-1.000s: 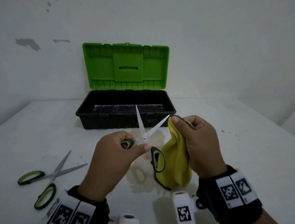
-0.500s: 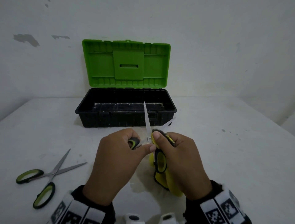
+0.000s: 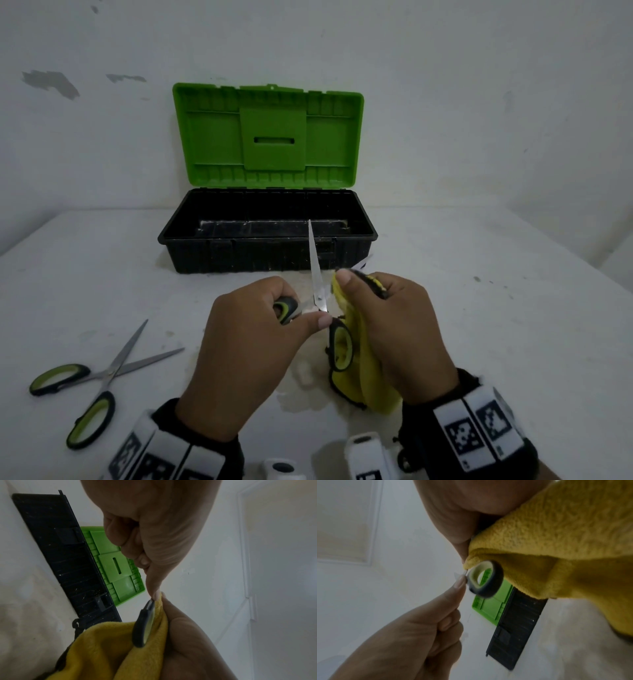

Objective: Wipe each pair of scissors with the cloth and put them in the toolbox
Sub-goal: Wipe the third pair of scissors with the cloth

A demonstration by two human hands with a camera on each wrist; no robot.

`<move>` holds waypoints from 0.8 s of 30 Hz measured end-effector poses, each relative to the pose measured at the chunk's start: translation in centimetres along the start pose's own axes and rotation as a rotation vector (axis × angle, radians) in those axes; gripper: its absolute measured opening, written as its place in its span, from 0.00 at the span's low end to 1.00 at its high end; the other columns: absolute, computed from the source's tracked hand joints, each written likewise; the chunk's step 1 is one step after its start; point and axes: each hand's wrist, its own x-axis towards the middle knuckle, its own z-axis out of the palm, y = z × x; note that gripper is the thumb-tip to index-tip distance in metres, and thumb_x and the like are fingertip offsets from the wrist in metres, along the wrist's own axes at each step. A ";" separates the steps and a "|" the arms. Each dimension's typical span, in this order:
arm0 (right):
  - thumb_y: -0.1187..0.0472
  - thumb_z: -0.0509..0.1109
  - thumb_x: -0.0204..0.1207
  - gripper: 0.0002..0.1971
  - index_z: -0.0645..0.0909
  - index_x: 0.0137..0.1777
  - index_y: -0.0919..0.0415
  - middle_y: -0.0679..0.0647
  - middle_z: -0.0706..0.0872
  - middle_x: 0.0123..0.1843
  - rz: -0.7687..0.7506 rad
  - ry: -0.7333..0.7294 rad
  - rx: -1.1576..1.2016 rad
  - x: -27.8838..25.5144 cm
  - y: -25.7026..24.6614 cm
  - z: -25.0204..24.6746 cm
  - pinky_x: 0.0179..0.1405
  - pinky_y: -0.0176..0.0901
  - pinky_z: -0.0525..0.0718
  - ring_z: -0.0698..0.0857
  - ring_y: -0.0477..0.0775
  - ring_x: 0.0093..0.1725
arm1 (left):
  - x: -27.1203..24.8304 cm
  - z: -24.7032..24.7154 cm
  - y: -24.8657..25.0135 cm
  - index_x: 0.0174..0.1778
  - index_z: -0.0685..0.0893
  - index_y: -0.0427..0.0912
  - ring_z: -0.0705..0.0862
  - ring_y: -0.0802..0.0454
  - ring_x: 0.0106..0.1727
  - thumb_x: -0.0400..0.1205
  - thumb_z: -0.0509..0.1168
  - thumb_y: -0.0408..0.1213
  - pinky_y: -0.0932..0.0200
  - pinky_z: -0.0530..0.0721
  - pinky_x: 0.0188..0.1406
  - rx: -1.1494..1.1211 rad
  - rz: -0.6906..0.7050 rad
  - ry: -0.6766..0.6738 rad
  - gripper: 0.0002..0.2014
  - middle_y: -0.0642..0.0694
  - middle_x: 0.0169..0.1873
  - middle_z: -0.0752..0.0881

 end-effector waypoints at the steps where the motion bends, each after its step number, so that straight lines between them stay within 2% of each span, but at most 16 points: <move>1: 0.49 0.75 0.78 0.24 0.74 0.25 0.58 0.46 0.70 0.21 0.006 0.035 0.006 0.6 0.3 -0.3 0.24 0.34 0.70 0.68 0.44 0.23 | -0.1 0.1 0.0 0.27 0.78 0.51 0.72 0.59 0.24 0.63 0.79 0.58 0.67 0.73 0.25 -0.002 0.005 0.005 0.20 0.55 0.17 0.70; 3: 0.47 0.76 0.77 0.26 0.75 0.28 0.66 0.53 0.70 0.25 0.022 0.074 0.030 1.4 0.6 -0.7 0.28 0.43 0.70 0.68 0.49 0.26 | -0.2 0.2 0.0 0.26 0.78 0.50 0.72 0.59 0.23 0.63 0.80 0.57 0.67 0.72 0.24 -0.006 0.019 0.018 0.19 0.55 0.17 0.70; 4: 0.47 0.76 0.77 0.27 0.75 0.29 0.68 0.54 0.70 0.25 0.027 0.070 0.033 1.4 0.5 -0.7 0.28 0.44 0.69 0.68 0.50 0.27 | -0.1 0.2 0.0 0.26 0.77 0.51 0.72 0.59 0.23 0.63 0.80 0.57 0.67 0.72 0.24 0.003 0.030 0.027 0.20 0.55 0.17 0.70; 7: 0.47 0.76 0.78 0.26 0.76 0.29 0.68 0.50 0.70 0.23 0.027 0.016 0.017 0.7 0.0 -0.4 0.23 0.38 0.70 0.67 0.48 0.24 | 0.0 0.0 0.0 0.27 0.77 0.51 0.76 0.57 0.29 0.64 0.79 0.57 0.69 0.76 0.32 0.058 0.085 0.049 0.19 0.55 0.19 0.74; 9: 0.46 0.76 0.77 0.27 0.77 0.30 0.70 0.51 0.71 0.24 0.043 -0.003 0.022 0.9 -0.1 -0.5 0.25 0.39 0.71 0.69 0.48 0.25 | 0.1 -0.1 0.0 0.28 0.78 0.51 0.78 0.59 0.34 0.64 0.79 0.57 0.72 0.76 0.33 0.059 0.106 0.058 0.19 0.55 0.19 0.75; 11: 0.43 0.78 0.73 0.31 0.79 0.36 0.76 0.62 0.74 0.27 0.066 0.039 0.087 1.9 0.2 -0.6 0.31 0.46 0.74 0.72 0.49 0.30 | 0.1 -0.1 0.1 0.28 0.78 0.51 0.78 0.61 0.34 0.64 0.79 0.57 0.73 0.75 0.32 0.051 0.112 0.063 0.18 0.56 0.19 0.74; 13: 0.39 0.79 0.68 0.34 0.81 0.42 0.77 0.74 0.79 0.33 0.096 0.092 0.149 2.5 0.3 -0.7 0.36 0.51 0.77 0.76 0.52 0.33 | 0.1 0.0 0.1 0.28 0.77 0.52 0.78 0.61 0.33 0.65 0.79 0.56 0.73 0.76 0.34 0.067 0.123 0.071 0.18 0.56 0.19 0.74; 14: 0.40 0.78 0.69 0.32 0.82 0.40 0.76 0.74 0.79 0.32 0.100 0.080 0.150 2.4 0.3 -0.6 0.36 0.51 0.77 0.76 0.52 0.33 | 0.1 0.0 0.2 0.28 0.77 0.53 0.78 0.59 0.30 0.65 0.79 0.56 0.72 0.77 0.34 0.075 0.127 0.074 0.18 0.56 0.19 0.74; 16: 0.45 0.77 0.75 0.26 0.80 0.32 0.71 0.60 0.74 0.26 0.091 0.008 0.105 1.7 0.0 -0.5 0.31 0.47 0.74 0.72 0.50 0.29 | 0.1 -0.1 0.3 0.28 0.77 0.53 0.74 0.57 0.23 0.66 0.79 0.57 0.70 0.76 0.28 0.103 0.132 0.073 0.18 0.56 0.19 0.75; 18: 0.47 0.76 0.77 0.25 0.79 0.30 0.69 0.53 0.72 0.24 0.090 -0.045 0.070 1.1 -0.3 -0.2 0.27 0.44 0.72 0.70 0.49 0.26 | 0.2 -0.2 0.5 0.28 0.77 0.52 0.74 0.59 0.23 0.66 0.78 0.57 0.69 0.74 0.25 0.124 0.135 0.074 0.18 0.55 0.20 0.76; 21: 0.43 0.78 0.73 0.29 0.82 0.37 0.75 0.59 0.77 0.28 0.070 -0.028 0.102 2.1 0.1 -0.4 0.30 0.46 0.75 0.74 0.50 0.29 | 0.1 -0.3 0.3 0.27 0.78 0.51 0.72 0.57 0.23 0.65 0.79 0.55 0.71 0.75 0.30 0.073 0.118 0.074 0.18 0.55 0.19 0.74; 24: 0.35 0.77 0.65 0.38 0.81 0.45 0.79 0.71 0.80 0.33 0.061 0.074 0.144 3.2 0.2 -1.0 0.36 0.52 0.77 0.76 0.53 0.34 | 0.1 -0.5 0.1 0.27 0.78 0.51 0.74 0.61 0.26 0.63 0.80 0.55 0.71 0.73 0.27 -0.008 0.030 0.042 0.18 0.55 0.18 0.71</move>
